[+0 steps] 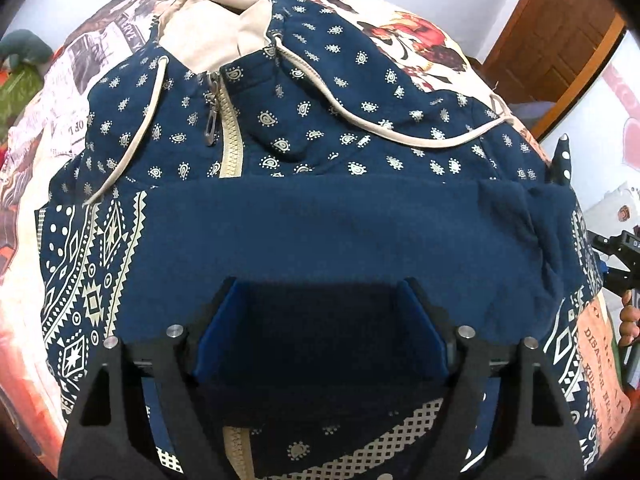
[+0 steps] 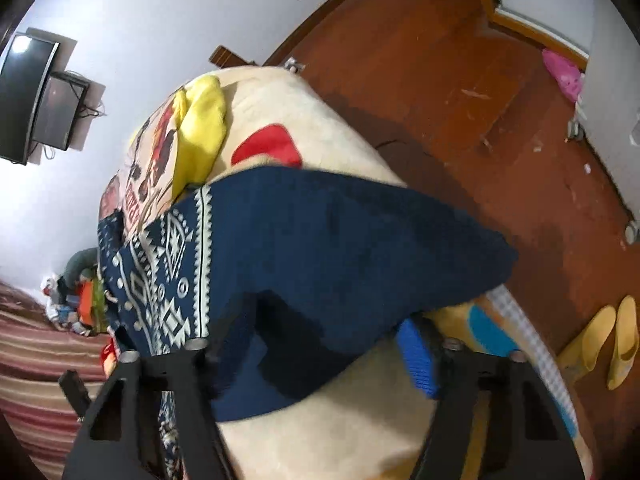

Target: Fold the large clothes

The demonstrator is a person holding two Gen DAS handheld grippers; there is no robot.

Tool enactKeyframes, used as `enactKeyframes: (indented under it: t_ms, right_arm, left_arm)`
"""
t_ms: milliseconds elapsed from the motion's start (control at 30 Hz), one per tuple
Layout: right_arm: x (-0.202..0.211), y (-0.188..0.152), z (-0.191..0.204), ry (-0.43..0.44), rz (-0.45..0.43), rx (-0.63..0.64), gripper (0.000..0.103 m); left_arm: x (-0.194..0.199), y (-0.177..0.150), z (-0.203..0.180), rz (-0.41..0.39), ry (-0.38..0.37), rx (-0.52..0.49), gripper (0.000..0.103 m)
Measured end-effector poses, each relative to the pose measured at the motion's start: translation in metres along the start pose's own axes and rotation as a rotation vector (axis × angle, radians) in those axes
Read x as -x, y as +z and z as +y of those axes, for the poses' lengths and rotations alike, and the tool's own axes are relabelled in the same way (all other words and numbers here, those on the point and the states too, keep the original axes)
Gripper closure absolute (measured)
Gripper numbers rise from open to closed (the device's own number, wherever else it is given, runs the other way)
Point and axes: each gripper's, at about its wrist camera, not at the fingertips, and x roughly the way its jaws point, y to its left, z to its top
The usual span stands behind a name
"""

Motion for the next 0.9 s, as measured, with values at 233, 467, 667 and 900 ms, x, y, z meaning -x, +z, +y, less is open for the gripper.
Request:
enactKeyframes:
  t_ms: [233, 467, 667, 900]
  right_arm:
    - [0.010, 0.004, 0.006, 0.012, -0.064, 0.017, 0.093]
    - [0.053, 0.001, 0.056, 0.055, -0.189, 0.127, 0.096]
    - [0.105, -0.018, 0.138, 0.156, -0.315, 0.317, 0.096]
    - [0.128, -0.067, 0.238, 0.311, -0.345, 0.521, 0.096]
  left_arm:
    - [0.009, -0.003, -0.006, -0.003, 0.017, -0.022, 0.024]
    - [0.050, -0.005, 0.005, -0.088, -0.002, 0.003, 0.024]
    - [0.101, -0.005, 0.023, -0.204, 0.003, 0.038, 0.024]
    - [0.144, -0.017, 0.051, -0.307, 0.003, 0.069, 0.024]
